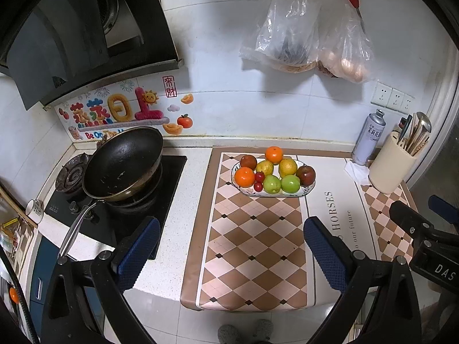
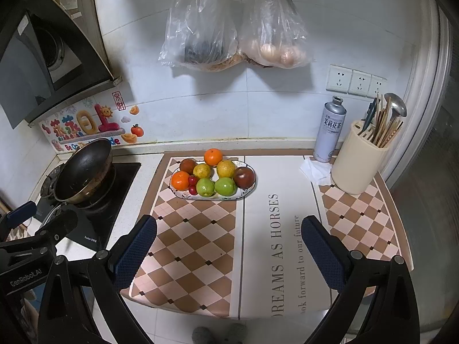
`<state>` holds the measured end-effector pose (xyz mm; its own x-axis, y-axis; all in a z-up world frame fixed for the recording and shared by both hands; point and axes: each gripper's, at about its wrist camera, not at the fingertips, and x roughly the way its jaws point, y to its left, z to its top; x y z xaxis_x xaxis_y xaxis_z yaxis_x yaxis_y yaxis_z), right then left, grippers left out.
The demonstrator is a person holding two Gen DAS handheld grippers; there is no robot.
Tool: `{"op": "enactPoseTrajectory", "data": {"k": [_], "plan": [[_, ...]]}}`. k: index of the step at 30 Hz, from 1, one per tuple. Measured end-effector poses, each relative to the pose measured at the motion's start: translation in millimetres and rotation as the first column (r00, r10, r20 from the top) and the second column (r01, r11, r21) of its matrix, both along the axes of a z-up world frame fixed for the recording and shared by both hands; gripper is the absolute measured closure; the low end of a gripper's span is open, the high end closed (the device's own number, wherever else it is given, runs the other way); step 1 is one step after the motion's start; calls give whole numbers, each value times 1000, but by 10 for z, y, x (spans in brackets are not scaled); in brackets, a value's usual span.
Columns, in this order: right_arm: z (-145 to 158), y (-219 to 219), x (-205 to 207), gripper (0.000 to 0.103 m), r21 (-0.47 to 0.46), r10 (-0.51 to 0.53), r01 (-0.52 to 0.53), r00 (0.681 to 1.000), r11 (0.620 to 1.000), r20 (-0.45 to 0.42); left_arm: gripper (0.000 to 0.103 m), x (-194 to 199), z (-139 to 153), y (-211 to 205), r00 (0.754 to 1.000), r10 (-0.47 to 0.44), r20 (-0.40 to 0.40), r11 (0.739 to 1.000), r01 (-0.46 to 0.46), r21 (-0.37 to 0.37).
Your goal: Organize fruits
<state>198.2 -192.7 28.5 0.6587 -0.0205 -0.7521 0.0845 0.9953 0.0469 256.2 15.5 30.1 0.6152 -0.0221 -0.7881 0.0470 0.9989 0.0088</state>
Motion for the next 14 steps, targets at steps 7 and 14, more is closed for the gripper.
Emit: {"op": "enactPoseTrajectory", "data": {"k": [7, 14], "plan": [[40, 24, -95, 0, 0, -7, 7, 1000, 1000, 7, 0, -32, 24, -2, 1000, -2, 5, 1000, 2, 1], [49, 22, -126, 0, 3, -10, 10, 1000, 1000, 6, 0, -85, 97, -9, 1000, -3, 19, 1000, 3, 0]]}}
